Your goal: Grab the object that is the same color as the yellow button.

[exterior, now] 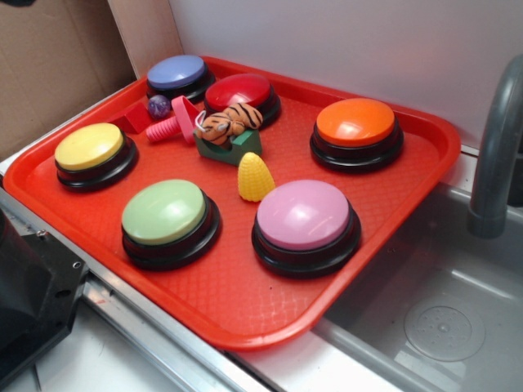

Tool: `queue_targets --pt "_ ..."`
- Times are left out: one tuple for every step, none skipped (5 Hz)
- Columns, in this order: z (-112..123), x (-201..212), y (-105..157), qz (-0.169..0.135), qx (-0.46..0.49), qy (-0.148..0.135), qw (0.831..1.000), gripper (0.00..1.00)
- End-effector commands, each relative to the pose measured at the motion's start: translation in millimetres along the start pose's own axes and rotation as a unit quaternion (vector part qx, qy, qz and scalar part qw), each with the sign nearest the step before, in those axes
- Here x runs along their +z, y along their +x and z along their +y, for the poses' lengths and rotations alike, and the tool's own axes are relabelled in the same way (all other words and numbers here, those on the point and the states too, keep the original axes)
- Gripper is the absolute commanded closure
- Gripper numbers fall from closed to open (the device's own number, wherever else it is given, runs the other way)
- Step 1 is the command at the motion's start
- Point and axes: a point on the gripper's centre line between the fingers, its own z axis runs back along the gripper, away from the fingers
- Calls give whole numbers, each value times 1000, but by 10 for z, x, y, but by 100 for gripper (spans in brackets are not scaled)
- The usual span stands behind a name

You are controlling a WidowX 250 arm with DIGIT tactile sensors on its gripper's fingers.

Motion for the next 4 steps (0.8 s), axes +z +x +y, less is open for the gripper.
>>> queue_targets --pt "0 0 0 0 0 0 1000 0" --pt "-65 -63 101 -6 54 3 999 0" --pt "-137 -210 240 -4 103 -9 995 0" --pt "-198 -406 414 -3 189 -20 982 0"
